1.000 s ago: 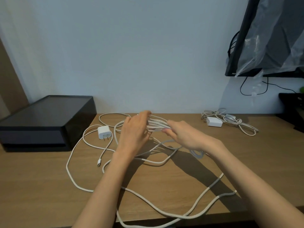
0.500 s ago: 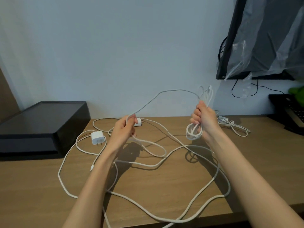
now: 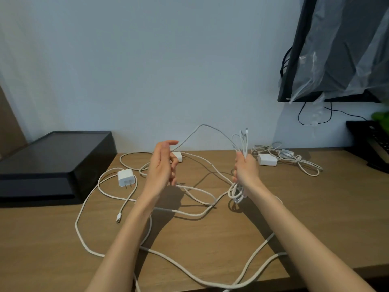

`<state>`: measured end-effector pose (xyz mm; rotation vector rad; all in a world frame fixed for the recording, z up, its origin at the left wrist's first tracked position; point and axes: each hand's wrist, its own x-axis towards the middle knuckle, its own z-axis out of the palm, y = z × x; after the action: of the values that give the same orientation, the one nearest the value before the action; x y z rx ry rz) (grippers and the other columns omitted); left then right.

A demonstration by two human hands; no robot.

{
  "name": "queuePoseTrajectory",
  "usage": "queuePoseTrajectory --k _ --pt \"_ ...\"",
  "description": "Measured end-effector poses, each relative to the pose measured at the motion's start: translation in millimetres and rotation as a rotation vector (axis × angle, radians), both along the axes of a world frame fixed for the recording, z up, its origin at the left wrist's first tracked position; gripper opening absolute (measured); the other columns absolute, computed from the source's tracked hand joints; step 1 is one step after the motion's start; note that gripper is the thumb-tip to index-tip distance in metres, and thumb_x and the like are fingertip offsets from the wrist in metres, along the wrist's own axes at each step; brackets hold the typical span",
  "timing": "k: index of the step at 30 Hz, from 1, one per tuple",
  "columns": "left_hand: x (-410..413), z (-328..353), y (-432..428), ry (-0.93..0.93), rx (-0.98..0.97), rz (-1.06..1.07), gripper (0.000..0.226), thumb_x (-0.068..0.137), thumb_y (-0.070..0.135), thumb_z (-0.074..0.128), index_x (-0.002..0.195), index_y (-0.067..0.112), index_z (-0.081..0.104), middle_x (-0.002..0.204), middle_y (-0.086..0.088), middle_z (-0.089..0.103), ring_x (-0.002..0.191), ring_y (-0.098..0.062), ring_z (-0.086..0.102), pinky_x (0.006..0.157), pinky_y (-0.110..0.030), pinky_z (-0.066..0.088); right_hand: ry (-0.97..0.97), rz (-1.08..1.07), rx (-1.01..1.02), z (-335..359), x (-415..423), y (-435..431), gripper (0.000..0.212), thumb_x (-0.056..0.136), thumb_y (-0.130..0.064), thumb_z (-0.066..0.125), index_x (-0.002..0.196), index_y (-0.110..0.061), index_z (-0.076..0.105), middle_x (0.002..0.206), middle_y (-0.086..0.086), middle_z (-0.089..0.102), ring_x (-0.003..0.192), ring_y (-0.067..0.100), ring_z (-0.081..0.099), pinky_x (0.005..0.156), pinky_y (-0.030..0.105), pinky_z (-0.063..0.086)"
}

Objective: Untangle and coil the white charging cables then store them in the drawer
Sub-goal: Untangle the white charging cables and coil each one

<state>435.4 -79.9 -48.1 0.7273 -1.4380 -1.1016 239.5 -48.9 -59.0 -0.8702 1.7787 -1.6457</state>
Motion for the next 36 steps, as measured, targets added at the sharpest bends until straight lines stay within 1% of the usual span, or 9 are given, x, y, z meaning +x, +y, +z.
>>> queuePoseTrajectory --k 5,9,14,17,20,25,31,33,36 --pt "1.3 -15.7 -10.8 -0.306 -0.334 0.202 0.021 0.100 0.018 0.043 0.100 0.021 0.064 0.058 0.011 0.047 0.051 -0.003 0.042 0.051 -0.019 0.032 -0.179 0.159 -0.037 1.3 6.9 3.8 0.027 0.103 -0.025 0.037 0.080 -0.013 0.042 0.059 -0.002 0.034 0.041 0.008 0.029 0.037 0.019 0.028" --pt "-8.3 -23.3 -7.1 -0.495 -0.388 0.071 0.020 0.097 0.021 0.047 0.094 0.028 0.066 0.055 0.010 0.049 0.051 -0.004 0.044 0.052 -0.018 0.033 -0.173 0.342 -0.094 10.5 23.0 9.2 0.030 0.103 -0.026 0.038 0.077 -0.011 0.041 0.057 -0.002 0.036 0.039 0.007 0.030 0.037 0.018 0.028" --pt "-11.3 -28.6 -6.3 -0.579 -0.323 0.039 0.020 0.097 0.026 0.049 0.086 0.024 0.066 0.053 0.008 0.050 0.049 -0.005 0.044 0.054 -0.024 0.035 -0.060 0.471 -0.138 11.7 36.4 9.9 0.025 0.102 -0.030 0.039 0.092 -0.011 0.052 0.092 0.016 0.051 0.048 0.008 0.035 0.040 0.017 0.033" --pt "-10.9 -28.5 -6.3 -0.633 -0.296 0.007 0.020 0.097 0.025 0.050 0.084 0.024 0.065 0.059 0.012 0.054 0.047 -0.003 0.043 0.052 -0.020 0.034 -0.066 0.566 -0.184 11.6 39.9 10.9 0.025 0.102 -0.026 0.040 0.095 -0.009 0.057 0.091 0.013 0.059 0.050 0.008 0.035 0.041 0.016 0.035" --pt "-10.8 -27.1 -5.3 -0.642 -0.280 -0.031 0.021 0.097 0.024 0.050 0.083 0.022 0.066 0.063 0.017 0.057 0.046 -0.001 0.043 0.050 -0.016 0.033 0.013 0.616 -0.198 10.8 41.8 11.7 0.031 0.103 -0.026 0.038 0.085 -0.006 0.053 0.065 0.011 0.041 0.046 0.009 0.035 0.042 0.016 0.035" --pt "-11.5 -22.2 -1.5 -0.560 -0.212 -0.056 0.022 0.097 0.025 0.049 0.085 0.019 0.067 0.051 0.010 0.046 0.045 0.000 0.042 0.050 -0.015 0.035 0.096 0.525 -0.260 16.4 43.3 7.1 0.017 0.103 -0.020 0.037 0.092 -0.007 0.042 0.065 0.000 0.041 0.045 0.005 0.036 0.042 0.015 0.034" --pt "-2.1 -8.5 0.0 -0.227 0.035 -0.217 0.032 0.100 0.024 0.042 0.072 0.011 0.054 0.055 0.005 0.042 0.053 -0.008 0.048 0.084 -0.032 0.056 0.159 0.227 -0.335 31.7 20.7 1.3 0.014 0.103 -0.021 0.036 0.090 -0.017 0.035 0.075 -0.002 0.043 0.053 0.005 0.036 0.046 0.018 0.033" --pt "2.0 -3.8 -0.8 -0.125 0.088 -0.200 0.032 0.100 0.023 0.042 0.071 0.009 0.051 0.050 0.007 0.039 0.048 -0.008 0.043 0.080 -0.029 0.057 0.226 0.111 -0.375 32.7 10.3 2.0 0.015 0.103 -0.023 0.036 0.089 -0.022 0.034 0.076 -0.005 0.044 0.058 0.003 0.039 0.052 0.020 0.034" --pt "9.4 -1.4 -3.4 -0.147 0.039 -0.058 0.033 0.098 0.025 0.046 0.071 0.011 0.060 0.050 0.004 0.033 0.046 -0.009 0.033 0.056 -0.020 0.050 0.334 -0.001 -0.370 30.1 -5.4 4.8 0.011 0.103 -0.024 0.035 0.094 -0.018 0.031 0.078 -0.007 0.045 0.064 0.003 0.043 0.060 0.026 0.036"
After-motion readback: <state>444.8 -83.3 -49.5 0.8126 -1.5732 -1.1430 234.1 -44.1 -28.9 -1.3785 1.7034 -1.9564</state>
